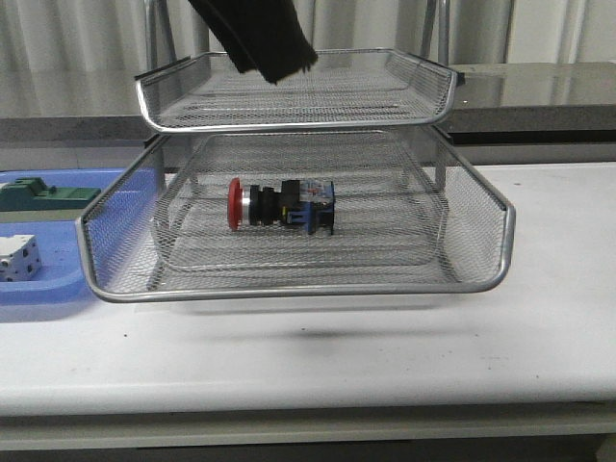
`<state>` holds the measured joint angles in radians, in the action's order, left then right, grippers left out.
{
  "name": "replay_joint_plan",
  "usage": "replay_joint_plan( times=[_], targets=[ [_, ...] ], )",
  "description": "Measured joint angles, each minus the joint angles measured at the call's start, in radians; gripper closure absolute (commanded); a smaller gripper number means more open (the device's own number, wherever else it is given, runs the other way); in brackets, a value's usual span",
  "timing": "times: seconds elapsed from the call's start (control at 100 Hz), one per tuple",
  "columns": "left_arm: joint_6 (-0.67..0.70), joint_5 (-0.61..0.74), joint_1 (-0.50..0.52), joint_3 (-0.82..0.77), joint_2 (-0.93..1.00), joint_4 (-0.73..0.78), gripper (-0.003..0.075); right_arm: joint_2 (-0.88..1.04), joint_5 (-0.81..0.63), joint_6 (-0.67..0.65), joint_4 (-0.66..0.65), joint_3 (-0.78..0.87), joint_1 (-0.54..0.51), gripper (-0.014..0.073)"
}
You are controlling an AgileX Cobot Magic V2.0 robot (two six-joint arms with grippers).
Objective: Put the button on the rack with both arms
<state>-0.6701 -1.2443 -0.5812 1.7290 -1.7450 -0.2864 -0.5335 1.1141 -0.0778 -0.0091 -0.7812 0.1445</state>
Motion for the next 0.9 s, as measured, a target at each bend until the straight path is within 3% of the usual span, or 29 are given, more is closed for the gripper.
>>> replay_joint_plan(
  times=[0.24, 0.46, 0.66, 0.9],
  targets=[
    [0.052, -0.004, 0.124, -0.026, 0.141, 0.022, 0.0279, 0.0, 0.0, 0.0, 0.0, 0.0, 0.0, 0.0664],
    [0.071, 0.016, 0.289, -0.157, 0.299, 0.026, 0.0279, 0.0, 0.0, 0.0, 0.0, 0.0, 0.0, 0.0664],
    [0.078, 0.193, 0.423, -0.334, 0.49, 0.013, 0.028, 0.0, 0.0, 0.0, 0.0, 0.0, 0.0, 0.0664],
    [0.104, 0.44, 0.484, -0.576, 0.727, -0.009, 0.028, 0.0, 0.0, 0.0, 0.0, 0.0, 0.0, 0.0664]
  ],
)
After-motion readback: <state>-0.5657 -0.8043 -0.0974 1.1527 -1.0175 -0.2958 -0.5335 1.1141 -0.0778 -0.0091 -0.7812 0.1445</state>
